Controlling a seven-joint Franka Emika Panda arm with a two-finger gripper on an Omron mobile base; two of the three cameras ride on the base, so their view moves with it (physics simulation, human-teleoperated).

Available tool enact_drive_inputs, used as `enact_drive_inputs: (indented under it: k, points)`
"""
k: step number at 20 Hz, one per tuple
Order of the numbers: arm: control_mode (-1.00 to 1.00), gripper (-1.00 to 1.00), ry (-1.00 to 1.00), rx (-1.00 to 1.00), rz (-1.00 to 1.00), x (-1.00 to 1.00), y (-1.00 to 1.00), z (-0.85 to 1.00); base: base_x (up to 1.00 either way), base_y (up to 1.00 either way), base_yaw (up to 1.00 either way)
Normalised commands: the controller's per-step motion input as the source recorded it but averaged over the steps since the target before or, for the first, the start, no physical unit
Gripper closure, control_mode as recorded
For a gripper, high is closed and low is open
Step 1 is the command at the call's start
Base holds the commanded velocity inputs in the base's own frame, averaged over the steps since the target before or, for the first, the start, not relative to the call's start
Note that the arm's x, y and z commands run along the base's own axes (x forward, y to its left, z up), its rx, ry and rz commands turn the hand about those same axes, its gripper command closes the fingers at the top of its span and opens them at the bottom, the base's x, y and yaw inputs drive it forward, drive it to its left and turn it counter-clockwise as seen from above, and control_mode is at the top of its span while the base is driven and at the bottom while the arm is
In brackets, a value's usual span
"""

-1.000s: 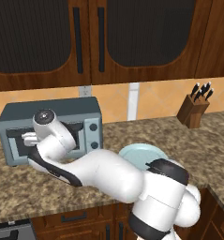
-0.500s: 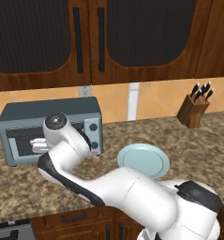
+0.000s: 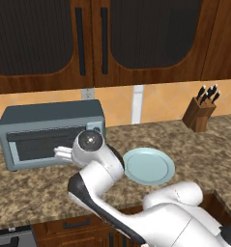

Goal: Pick up the kebab skewer and baguette bread, and place them inside the toaster oven. Close the toaster oven door and start by setting the timer.

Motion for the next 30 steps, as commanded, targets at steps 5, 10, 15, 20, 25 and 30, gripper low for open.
enact_drive_inputs:
  k: [5,10,15,20,25,30]
  points:
    - [-1.00,-1.00,-0.28,0.16,-0.31,-0.16,-0.53,0.14,0.00,0.00,0.00]
    - [-1.00,-1.00,-0.33,0.08,-0.24,-0.08,-0.22,0.26,0.00,0.00,0.00]
    - [-1.00,-1.00,-0.23,0.00,-0.07,-0.02,-0.10,0.40,0.00,0.00,0.00]
    - [-1.00,-1.00,-0.02,0.00,-0.01,0.03,-0.24,0.15,0.00,0.00,0.00]
    - [-1.00,-1.00,0.00,0.00,-0.04,0.11,-0.14,-0.09,0.00,0.00,0.00]
    - [-1.00,-1.00,0.00,0.00,-0.03,0.16,-0.13,-0.26,0.00,0.00,0.00]
